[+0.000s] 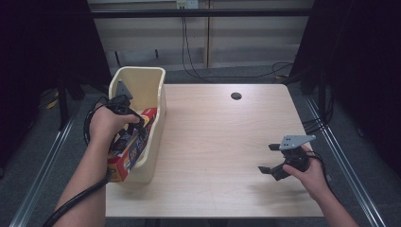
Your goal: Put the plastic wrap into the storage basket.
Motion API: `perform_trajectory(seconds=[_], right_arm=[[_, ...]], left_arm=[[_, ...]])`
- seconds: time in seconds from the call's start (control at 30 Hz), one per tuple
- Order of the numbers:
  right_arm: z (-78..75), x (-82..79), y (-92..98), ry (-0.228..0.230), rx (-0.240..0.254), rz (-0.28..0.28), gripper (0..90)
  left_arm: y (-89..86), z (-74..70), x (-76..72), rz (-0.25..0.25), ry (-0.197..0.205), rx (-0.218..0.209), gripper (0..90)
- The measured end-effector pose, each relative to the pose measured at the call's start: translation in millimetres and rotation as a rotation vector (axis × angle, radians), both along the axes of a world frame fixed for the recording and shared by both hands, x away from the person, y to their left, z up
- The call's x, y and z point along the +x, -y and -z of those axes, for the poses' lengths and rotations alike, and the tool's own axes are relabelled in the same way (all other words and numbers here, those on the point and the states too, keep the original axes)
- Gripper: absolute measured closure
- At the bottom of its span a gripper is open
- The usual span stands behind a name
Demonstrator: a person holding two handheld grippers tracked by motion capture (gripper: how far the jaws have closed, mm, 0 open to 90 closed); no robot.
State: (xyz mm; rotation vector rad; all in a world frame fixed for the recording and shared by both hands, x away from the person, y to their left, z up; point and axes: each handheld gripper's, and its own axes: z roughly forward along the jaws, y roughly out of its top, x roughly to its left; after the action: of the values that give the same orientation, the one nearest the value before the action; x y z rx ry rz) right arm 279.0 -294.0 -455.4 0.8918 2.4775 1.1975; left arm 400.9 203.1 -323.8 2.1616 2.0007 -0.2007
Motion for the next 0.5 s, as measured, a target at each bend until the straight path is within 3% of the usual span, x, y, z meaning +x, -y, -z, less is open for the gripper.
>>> perform_trajectory(seconds=[0.5], right_arm=[[0.2, -0.2, -0.2, 0.001, -0.002, 0.0, 3.4]], left_arm=[[0.0, 5.1, 1.9, -0.013, -0.012, -0.001, 40.0]])
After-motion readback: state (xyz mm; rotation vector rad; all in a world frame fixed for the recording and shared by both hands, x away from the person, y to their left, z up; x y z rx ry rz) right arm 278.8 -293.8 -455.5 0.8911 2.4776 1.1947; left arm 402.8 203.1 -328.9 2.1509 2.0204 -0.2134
